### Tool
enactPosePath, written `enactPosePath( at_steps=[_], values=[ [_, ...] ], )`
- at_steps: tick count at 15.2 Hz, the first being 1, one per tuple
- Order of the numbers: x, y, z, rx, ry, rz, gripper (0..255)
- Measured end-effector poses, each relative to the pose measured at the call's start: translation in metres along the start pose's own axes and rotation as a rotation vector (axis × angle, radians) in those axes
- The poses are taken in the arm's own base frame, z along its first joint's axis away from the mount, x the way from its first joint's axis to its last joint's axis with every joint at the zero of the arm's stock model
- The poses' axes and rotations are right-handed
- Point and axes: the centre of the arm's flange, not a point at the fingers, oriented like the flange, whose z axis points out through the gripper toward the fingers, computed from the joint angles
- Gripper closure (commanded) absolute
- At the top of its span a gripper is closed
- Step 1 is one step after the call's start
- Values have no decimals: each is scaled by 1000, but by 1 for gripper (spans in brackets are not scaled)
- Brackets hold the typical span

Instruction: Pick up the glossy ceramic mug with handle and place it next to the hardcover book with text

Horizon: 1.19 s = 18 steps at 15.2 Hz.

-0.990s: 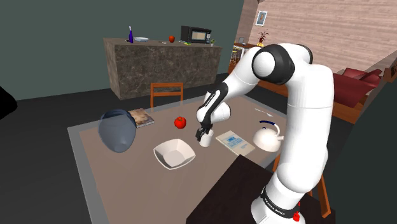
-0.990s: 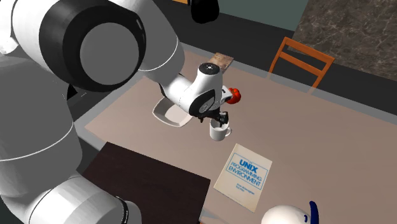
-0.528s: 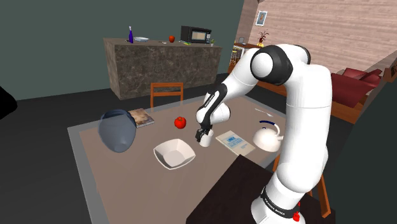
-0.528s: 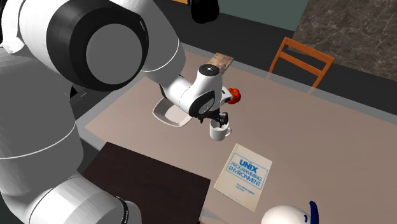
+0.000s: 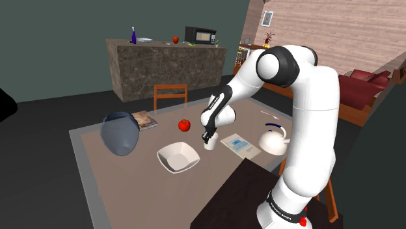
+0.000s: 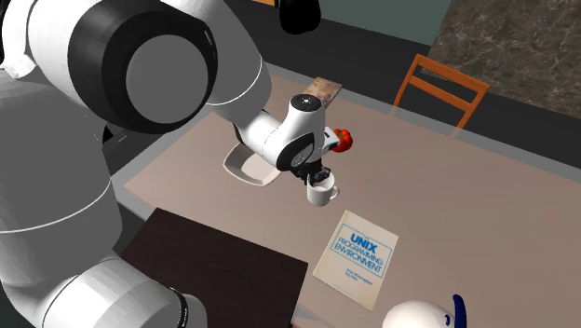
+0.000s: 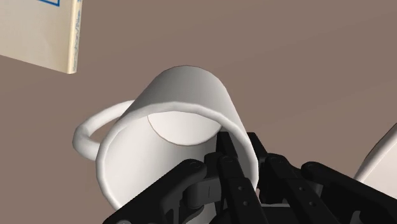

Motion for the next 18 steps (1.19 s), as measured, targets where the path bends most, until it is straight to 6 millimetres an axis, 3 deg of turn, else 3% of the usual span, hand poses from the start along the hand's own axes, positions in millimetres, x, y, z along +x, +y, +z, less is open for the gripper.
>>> enactPosePath(
  at_steps=[6,18],
  values=[
    [1,1,-10,0,0,0,255],
    [5,5,-73,0,0,0,255]
  ],
)
